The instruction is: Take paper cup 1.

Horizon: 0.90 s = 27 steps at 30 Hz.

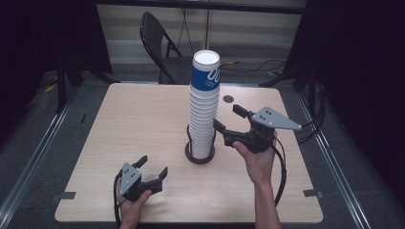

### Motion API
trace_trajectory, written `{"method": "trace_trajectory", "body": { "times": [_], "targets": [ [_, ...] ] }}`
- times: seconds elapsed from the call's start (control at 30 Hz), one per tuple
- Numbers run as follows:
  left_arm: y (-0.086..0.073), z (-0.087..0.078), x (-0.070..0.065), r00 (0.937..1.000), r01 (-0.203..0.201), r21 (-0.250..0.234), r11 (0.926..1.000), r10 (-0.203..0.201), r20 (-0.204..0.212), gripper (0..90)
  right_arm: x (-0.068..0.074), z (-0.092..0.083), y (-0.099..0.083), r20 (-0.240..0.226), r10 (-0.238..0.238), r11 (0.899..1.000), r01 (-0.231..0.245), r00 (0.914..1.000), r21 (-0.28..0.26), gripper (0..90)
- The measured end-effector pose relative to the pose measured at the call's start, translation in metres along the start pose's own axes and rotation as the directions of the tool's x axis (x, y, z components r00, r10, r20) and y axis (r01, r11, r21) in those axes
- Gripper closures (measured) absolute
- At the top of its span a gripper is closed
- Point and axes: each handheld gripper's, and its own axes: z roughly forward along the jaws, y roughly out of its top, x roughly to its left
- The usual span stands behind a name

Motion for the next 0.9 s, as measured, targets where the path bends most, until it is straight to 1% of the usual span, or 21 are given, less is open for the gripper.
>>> {"method": "trace_trajectory", "body": {
  "times": [0.07, 0.17, 0.23, 0.27, 0.33, 0.4, 0.43, 0.5, 0.53, 0.67, 0.73, 0.83, 0.9],
  "targets": [
    [0.000, 0.000, 0.000, 1.0000, -0.002, 0.000, 1.0000, 0.002, 0.001, 16.2, 0.000, 0.001, 0.006, 0.001, -0.003, 1.000, 0.003, 1.0000, -0.011, 20.5],
    [0.000, 0.000, 0.000, 1.0000, -0.006, 0.000, 1.0000, 0.006, -0.002, 16.2, -0.002, 0.005, 0.019, -0.003, -0.012, 1.000, 0.012, 0.9999, -0.018, 16.9],
    [0.000, 0.000, 0.000, 0.9999, -0.010, 0.002, 0.9999, 0.010, -0.002, 16.2, -0.003, 0.009, 0.028, -0.017, -0.012, 1.000, 0.012, 0.9998, -0.015, 15.8],
    [0.000, 0.000, 0.000, 1.0000, -0.006, 0.004, 1.0000, 0.006, -0.001, 16.2, -0.004, 0.011, 0.032, -0.022, -0.012, 1.000, 0.011, 0.9997, -0.014, 15.9],
    [0.000, 0.000, 0.000, 1.0000, -0.006, 0.005, 1.0000, 0.006, 0.000, 16.2, -0.004, 0.015, 0.040, -0.024, -0.024, 1.000, 0.024, 0.9994, -0.016, 15.7],
    [0.000, 0.000, 0.000, 1.0000, -0.005, 0.004, 1.0000, 0.005, -0.001, 16.3, -0.004, 0.021, 0.046, -0.036, -0.017, 1.000, 0.017, 0.9992, -0.015, 15.0],
    [0.000, 0.000, 0.000, 1.0000, -0.006, 0.003, 1.0000, 0.006, -0.002, 16.3, -0.005, 0.024, 0.048, -0.040, -0.021, 1.000, 0.021, 0.9990, -0.015, 14.9],
    [0.000, 0.000, 0.000, 1.0000, -0.009, 0.002, 1.0000, 0.009, -0.002, 16.3, -0.006, 0.028, 0.050, -0.040, -0.021, 1.000, 0.021, 0.9990, -0.014, 14.7],
    [0.000, 0.000, 0.000, 1.0000, -0.005, 0.003, 1.0000, 0.005, -0.001, 16.3, -0.007, 0.035, 0.054, -0.043, -0.025, 1.000, 0.024, 0.9988, -0.007, 14.2],
    [0.000, 0.000, 0.000, 1.0000, 0.004, -0.001, 1.0000, -0.004, 0.001, 16.4, -0.005, 0.046, 0.059, -0.047, -0.025, 1.000, 0.025, 0.9986, -0.006, 14.3],
    [0.000, 0.000, 0.001, 1.0000, -0.002, -0.001, 1.0000, 0.002, 0.002, 16.4, -0.004, 0.050, 0.062, -0.049, -0.030, 1.000, 0.029, 0.9984, -0.008, 14.1],
    [0.000, 0.000, 0.001, 1.0000, -0.001, -0.002, 1.0000, 0.001, 0.002, 16.4, -0.005, 0.057, 0.065, -0.057, -0.011, 1.000, 0.011, 0.9983, -0.008, 13.9],
    [0.000, -0.001, 0.001, 1.0000, 0.000, -0.003, 1.0000, 0.000, 0.001, 16.5, -0.006, 0.061, 0.066, -0.052, -0.022, 1.000, 0.021, 0.9984, -0.011, 13.7]
  ]
}}
